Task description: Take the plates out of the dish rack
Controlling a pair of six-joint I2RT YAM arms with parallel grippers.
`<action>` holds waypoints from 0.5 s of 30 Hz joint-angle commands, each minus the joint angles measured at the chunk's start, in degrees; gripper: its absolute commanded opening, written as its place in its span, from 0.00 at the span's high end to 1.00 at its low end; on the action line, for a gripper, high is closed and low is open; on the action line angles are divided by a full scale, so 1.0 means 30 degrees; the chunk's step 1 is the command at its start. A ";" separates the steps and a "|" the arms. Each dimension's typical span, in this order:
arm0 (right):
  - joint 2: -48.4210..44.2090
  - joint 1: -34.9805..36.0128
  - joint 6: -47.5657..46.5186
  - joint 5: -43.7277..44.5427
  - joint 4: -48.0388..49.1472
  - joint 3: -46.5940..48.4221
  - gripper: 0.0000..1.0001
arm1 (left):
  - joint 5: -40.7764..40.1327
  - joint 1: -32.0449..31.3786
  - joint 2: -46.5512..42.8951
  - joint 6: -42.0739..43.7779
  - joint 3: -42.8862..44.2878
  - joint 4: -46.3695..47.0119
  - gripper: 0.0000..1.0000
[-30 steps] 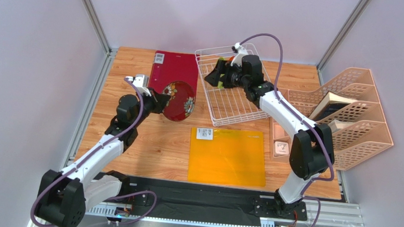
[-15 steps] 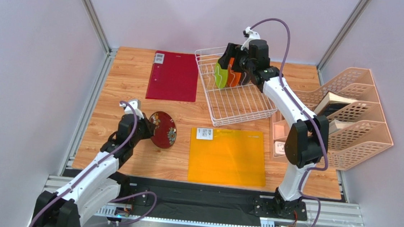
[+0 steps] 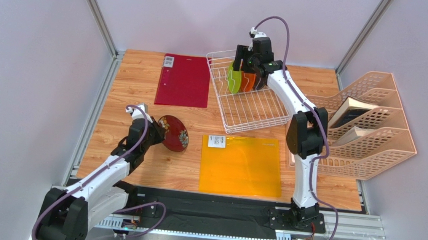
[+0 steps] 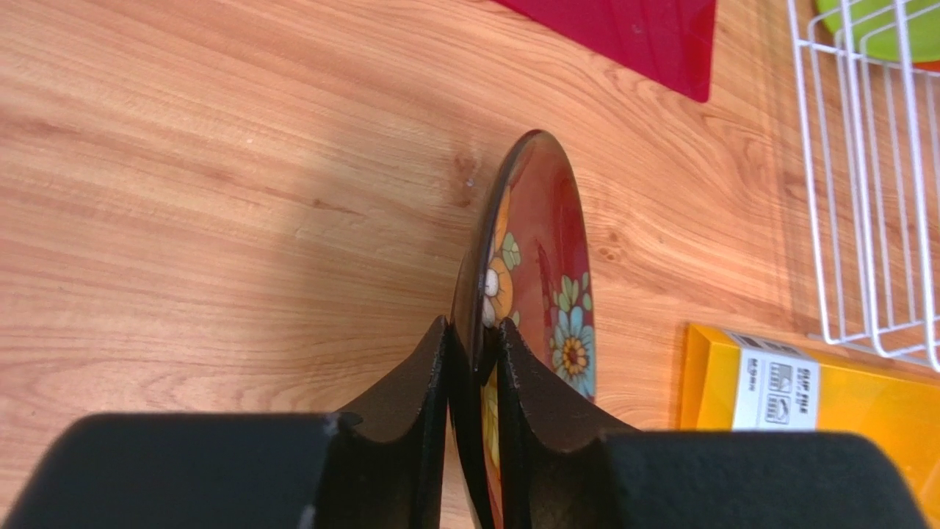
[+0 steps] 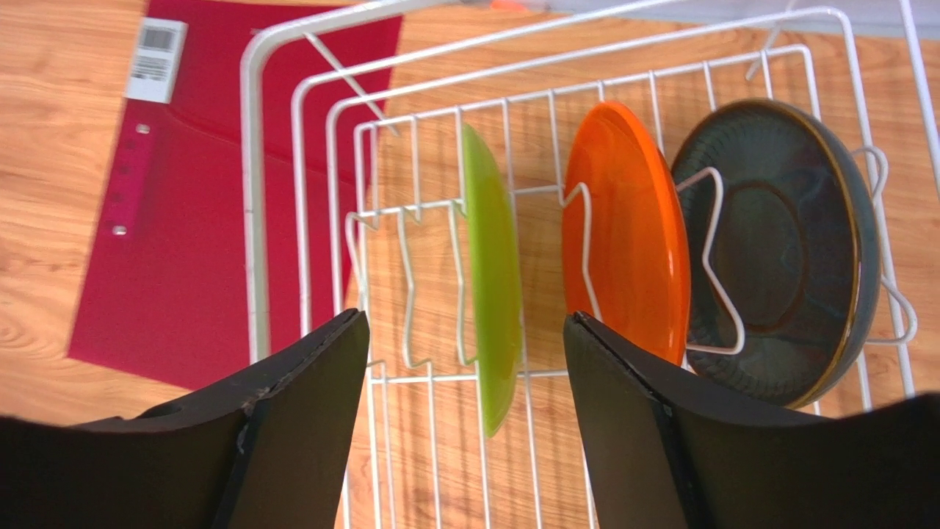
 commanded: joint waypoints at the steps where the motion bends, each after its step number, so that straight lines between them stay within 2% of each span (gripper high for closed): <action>1: 0.0851 -0.0018 -0.0775 0.0910 -0.0957 0.1321 0.33 | -0.1272 0.0025 0.0528 0.0655 0.0000 -0.0691 0.75; 12: 0.2168 0.0070 -0.1274 -0.0262 -0.1278 0.2024 0.44 | -0.1508 0.0025 0.1436 0.0801 0.0205 -0.1013 0.73; 13: 0.2257 0.0099 -0.1361 -0.0350 -0.1250 0.2053 0.52 | -0.1507 0.0025 0.1524 0.0889 0.0263 -0.1101 0.73; 15: 0.2520 0.0187 -0.1449 -0.0555 -0.1279 0.2199 0.59 | -0.1769 0.0025 0.1759 0.0890 0.0468 -0.1364 0.72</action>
